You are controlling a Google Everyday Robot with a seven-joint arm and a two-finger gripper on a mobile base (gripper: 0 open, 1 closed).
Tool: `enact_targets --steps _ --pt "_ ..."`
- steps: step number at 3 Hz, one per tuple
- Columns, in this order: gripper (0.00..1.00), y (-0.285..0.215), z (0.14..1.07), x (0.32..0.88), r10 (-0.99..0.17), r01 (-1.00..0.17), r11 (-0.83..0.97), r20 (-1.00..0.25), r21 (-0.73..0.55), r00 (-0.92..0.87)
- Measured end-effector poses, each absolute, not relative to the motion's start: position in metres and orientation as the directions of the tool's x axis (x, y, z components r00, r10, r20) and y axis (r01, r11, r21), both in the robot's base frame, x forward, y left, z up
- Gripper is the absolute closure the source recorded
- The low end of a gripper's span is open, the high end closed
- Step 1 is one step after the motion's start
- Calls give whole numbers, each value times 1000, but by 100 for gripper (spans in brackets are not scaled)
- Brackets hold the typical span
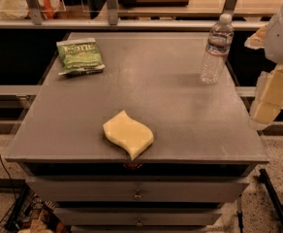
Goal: Move sponge near green jalapeno chip bag
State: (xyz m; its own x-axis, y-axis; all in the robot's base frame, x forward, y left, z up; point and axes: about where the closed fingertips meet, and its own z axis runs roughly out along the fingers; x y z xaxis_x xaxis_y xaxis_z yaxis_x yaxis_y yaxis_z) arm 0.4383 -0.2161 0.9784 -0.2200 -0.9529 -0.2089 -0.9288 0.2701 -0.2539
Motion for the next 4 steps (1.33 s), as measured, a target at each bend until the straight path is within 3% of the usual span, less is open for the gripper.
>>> enact_targets --steps 2,4 --pt "0 -207 972 439 -942 -920 315 -191 -234 -274" --pt "0 -146 906 444 -878 -889 455 -190 -54 -439"
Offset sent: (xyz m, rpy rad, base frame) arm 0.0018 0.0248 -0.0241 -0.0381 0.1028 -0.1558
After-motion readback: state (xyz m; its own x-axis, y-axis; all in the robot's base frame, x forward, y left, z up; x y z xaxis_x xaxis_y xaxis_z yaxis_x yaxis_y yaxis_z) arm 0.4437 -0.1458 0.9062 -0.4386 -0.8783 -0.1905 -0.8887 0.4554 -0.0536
